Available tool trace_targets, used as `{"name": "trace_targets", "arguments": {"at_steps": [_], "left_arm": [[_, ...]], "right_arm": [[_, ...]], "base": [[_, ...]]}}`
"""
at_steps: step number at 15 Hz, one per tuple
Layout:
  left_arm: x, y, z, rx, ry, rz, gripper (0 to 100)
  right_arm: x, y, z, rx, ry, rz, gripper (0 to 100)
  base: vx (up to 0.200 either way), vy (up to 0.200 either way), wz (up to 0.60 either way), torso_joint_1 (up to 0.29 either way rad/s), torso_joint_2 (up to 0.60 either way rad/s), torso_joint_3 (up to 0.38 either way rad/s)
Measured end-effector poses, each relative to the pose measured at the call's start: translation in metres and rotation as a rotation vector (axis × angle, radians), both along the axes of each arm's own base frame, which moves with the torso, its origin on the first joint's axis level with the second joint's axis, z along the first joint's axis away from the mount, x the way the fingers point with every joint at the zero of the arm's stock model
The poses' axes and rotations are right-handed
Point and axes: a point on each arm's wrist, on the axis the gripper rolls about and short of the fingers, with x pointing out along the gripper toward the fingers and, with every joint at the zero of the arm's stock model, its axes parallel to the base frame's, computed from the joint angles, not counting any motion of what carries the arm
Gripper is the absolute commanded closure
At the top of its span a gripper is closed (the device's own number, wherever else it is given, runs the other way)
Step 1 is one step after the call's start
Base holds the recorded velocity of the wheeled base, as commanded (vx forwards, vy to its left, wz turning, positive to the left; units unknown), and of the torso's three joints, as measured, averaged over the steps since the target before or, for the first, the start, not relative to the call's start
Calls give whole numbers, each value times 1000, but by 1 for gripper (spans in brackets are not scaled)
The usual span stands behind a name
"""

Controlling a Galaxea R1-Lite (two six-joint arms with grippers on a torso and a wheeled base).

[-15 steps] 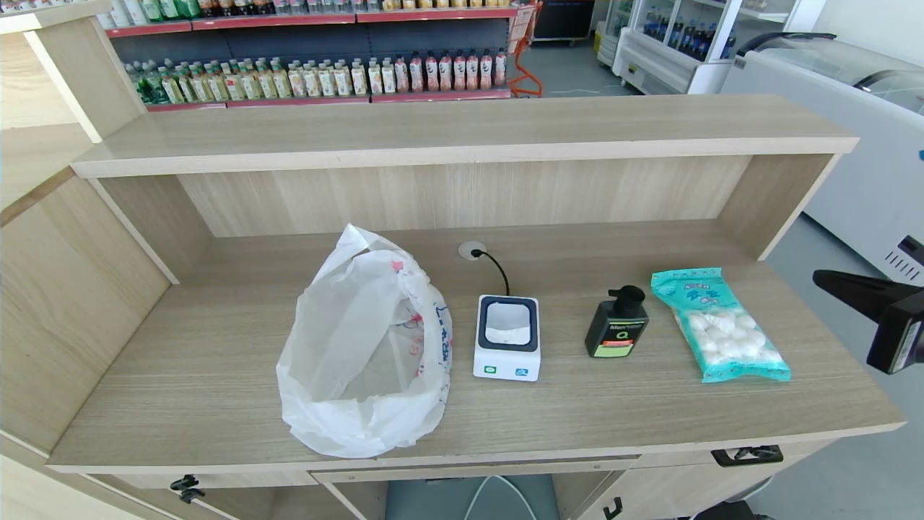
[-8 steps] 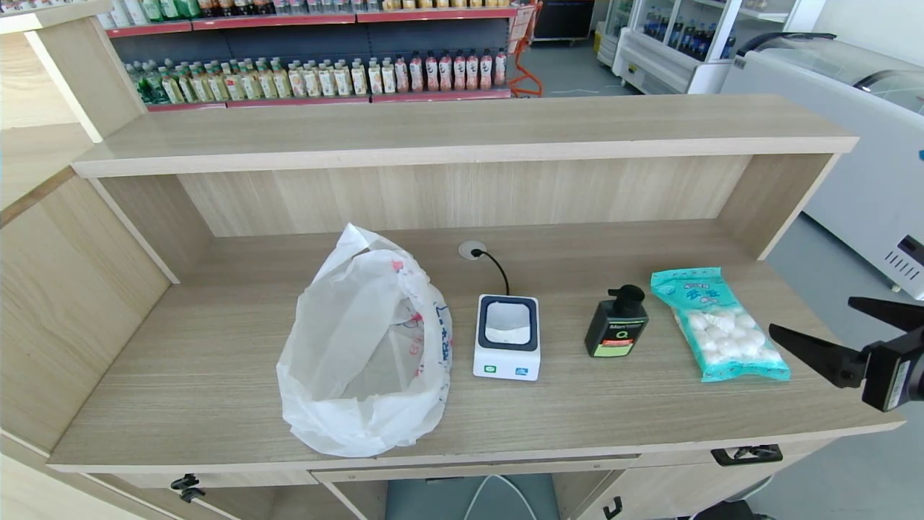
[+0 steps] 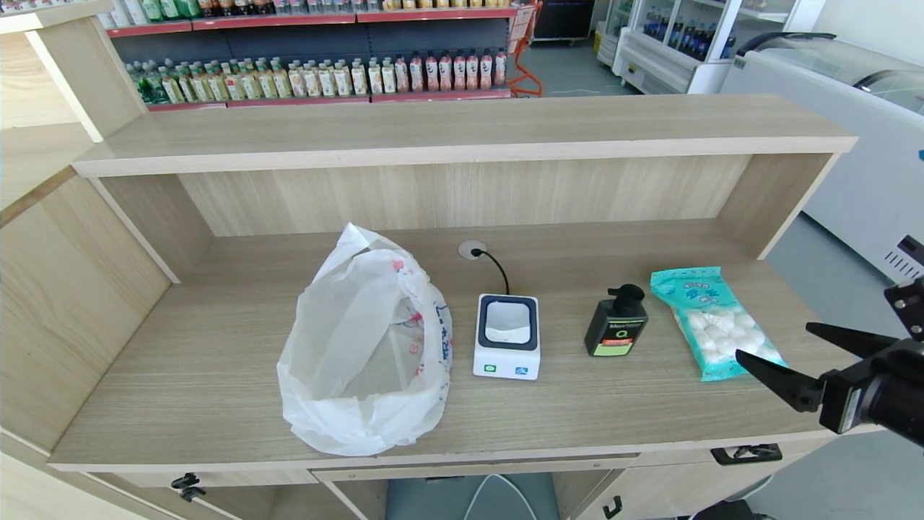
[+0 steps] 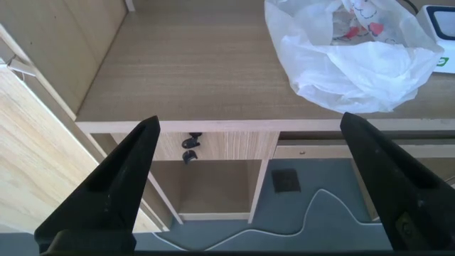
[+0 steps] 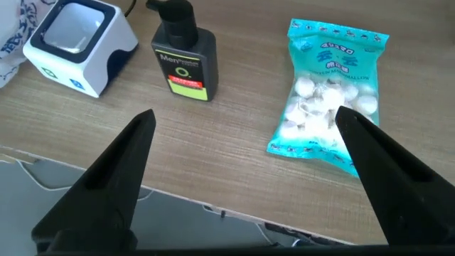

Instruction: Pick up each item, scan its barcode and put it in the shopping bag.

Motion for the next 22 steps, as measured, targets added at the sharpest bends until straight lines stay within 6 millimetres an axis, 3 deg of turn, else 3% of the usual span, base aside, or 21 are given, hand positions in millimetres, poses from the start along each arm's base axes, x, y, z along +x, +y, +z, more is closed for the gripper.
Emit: {"name": "trace_targets", "arguments": {"at_steps": [8,13,22], "left_arm": [[0,0,0,0,0,0,0],[0,0,0,0,0,0,0],[0,0,0,0,0,0,0]], "right_arm": [[57,7,-35,10,38,97,0],[93,16,-47,14,33,143,0],[140,40,-66,35,23,254,0]], "base": [[0,0,0,0,0,0],[0,0,0,0,0,0],[0,0,0,0,0,0]]}}
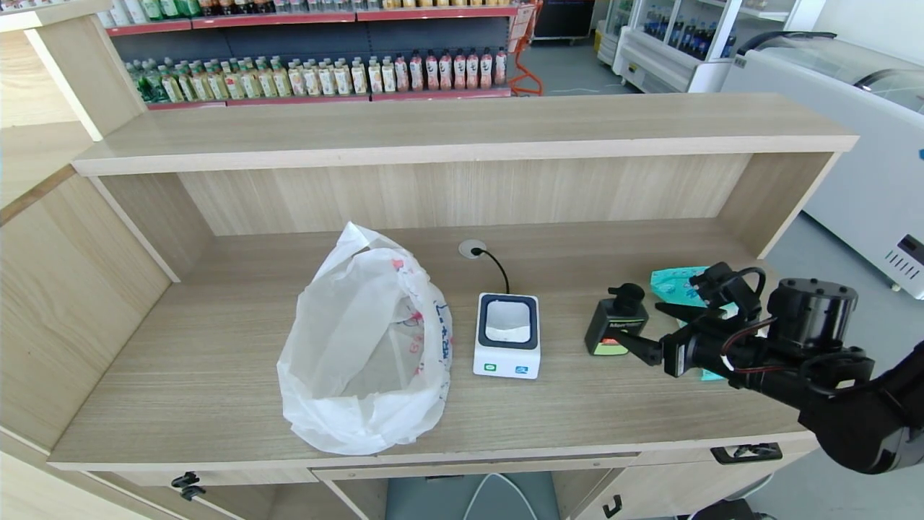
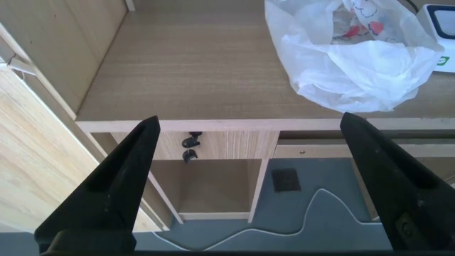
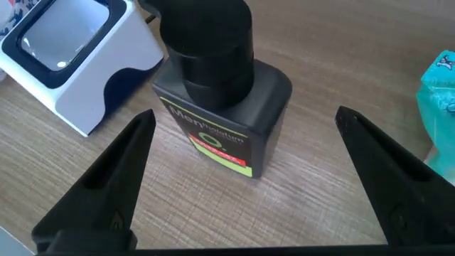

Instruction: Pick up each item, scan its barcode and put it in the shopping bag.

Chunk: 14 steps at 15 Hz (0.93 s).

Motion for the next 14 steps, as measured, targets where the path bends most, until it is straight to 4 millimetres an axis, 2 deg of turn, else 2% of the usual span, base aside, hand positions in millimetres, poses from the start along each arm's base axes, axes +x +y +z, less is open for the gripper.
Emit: {"name": "trace_targets", "arguments": {"at_steps": [9,14], "left_arm": [[0,0,0,0,0,0,0],[0,0,0,0,0,0,0]], "right_arm": [[34,20,-24,53,25,70,0],[54,26,-30,64,-55,129,0]], "base": [[0,0,0,0,0,0],[0,0,0,0,0,0]]}}
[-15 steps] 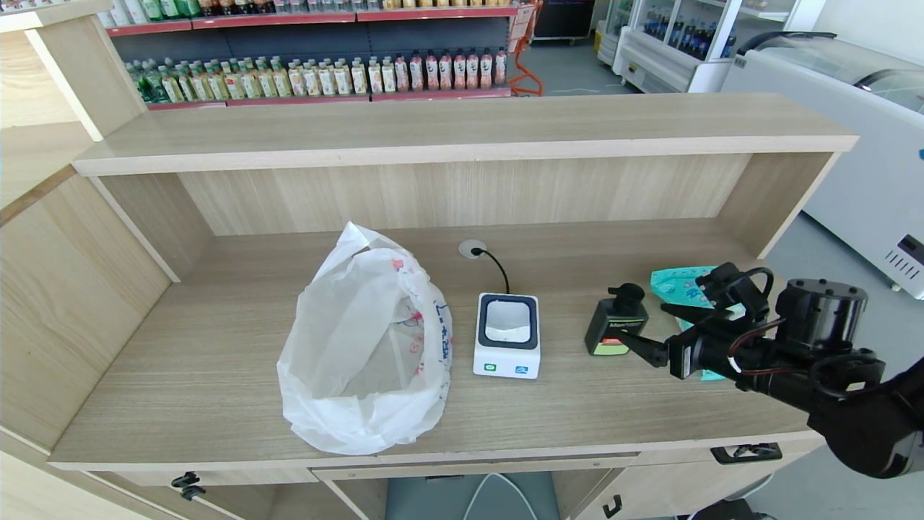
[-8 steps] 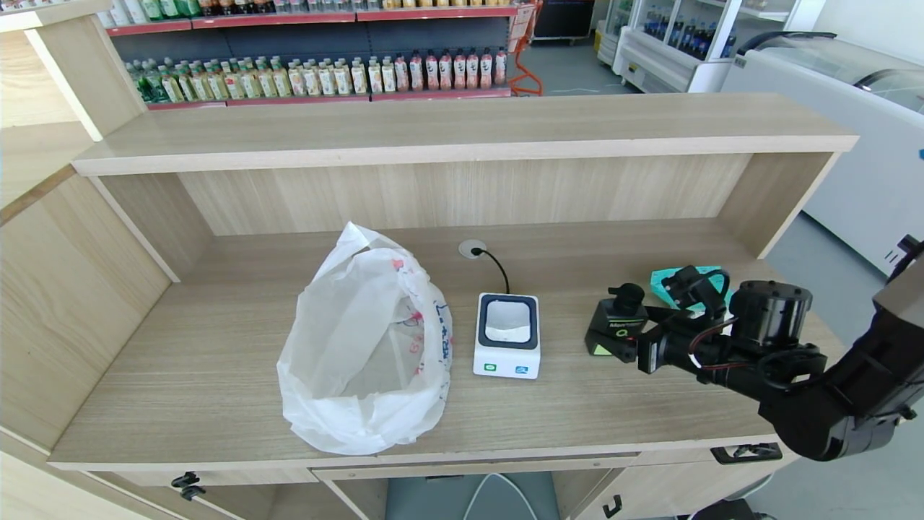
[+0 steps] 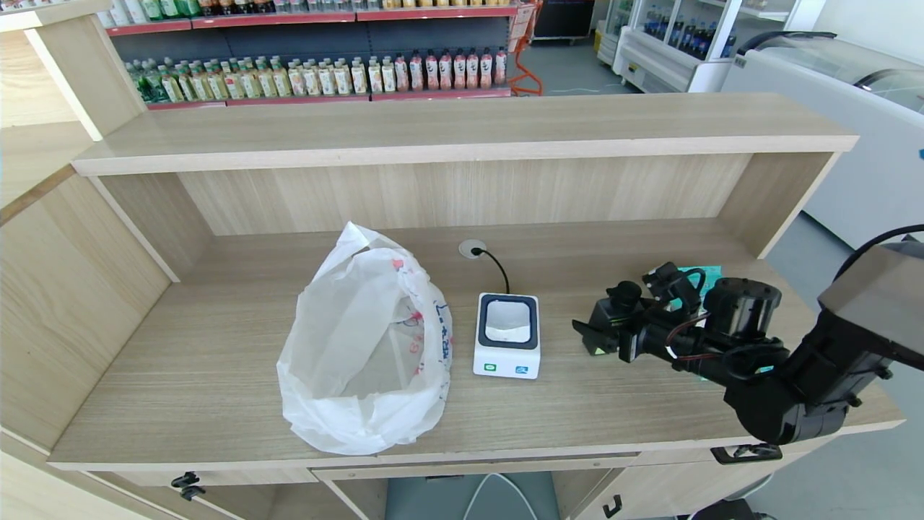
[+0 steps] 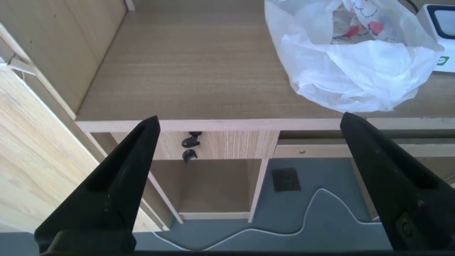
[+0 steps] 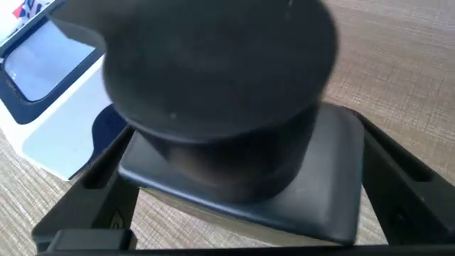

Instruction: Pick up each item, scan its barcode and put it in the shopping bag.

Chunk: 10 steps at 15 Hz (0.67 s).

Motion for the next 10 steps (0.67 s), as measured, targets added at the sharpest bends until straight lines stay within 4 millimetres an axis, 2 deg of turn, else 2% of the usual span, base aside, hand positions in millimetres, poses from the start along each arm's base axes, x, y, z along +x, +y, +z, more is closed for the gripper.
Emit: {"name": "trace_targets", "arguments": {"at_steps": [6,10], "left_arm": [[0,0,0,0,0,0,0],[0,0,0,0,0,0,0]], "right_arm": [[9,2,-13,8,11,65,0],[10,0,-13,6,14,62,0]], "base": [[0,0,0,0,0,0],[0,0,0,0,0,0]]}}
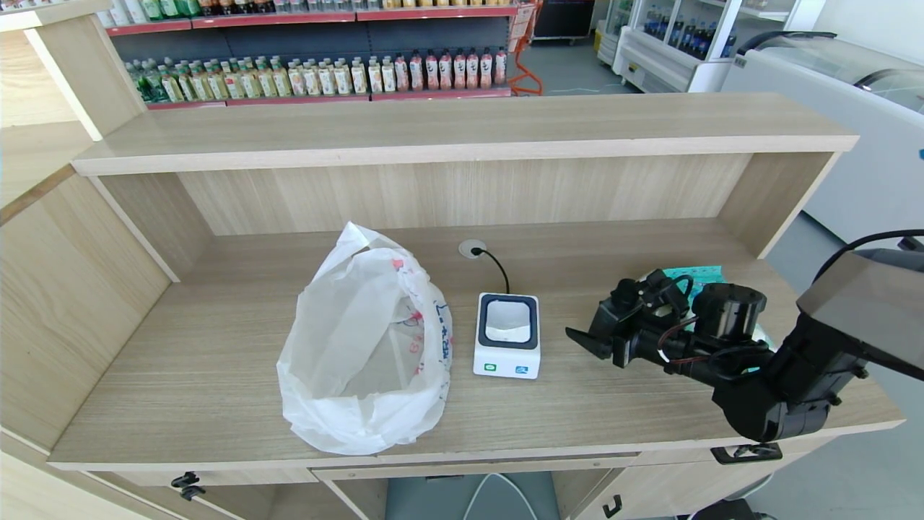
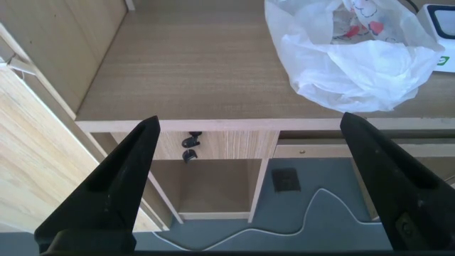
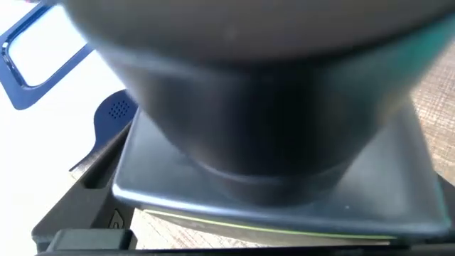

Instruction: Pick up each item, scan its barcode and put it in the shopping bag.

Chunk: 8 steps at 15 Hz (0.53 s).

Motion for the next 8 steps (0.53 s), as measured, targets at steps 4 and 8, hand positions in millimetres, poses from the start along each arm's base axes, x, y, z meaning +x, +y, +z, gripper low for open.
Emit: {"name": "trace_targets", "arguments": {"at_steps": [4,8], "left_arm": [[0,0,0,0,0,0,0],[0,0,0,0,0,0,0]], "right_arm": [[5,-3,5,3,-29,-9,0],[10,-8,6,4,-39,-23,100]], "base": [[0,0,0,0,0,0],[0,0,0,0,0,0]]}}
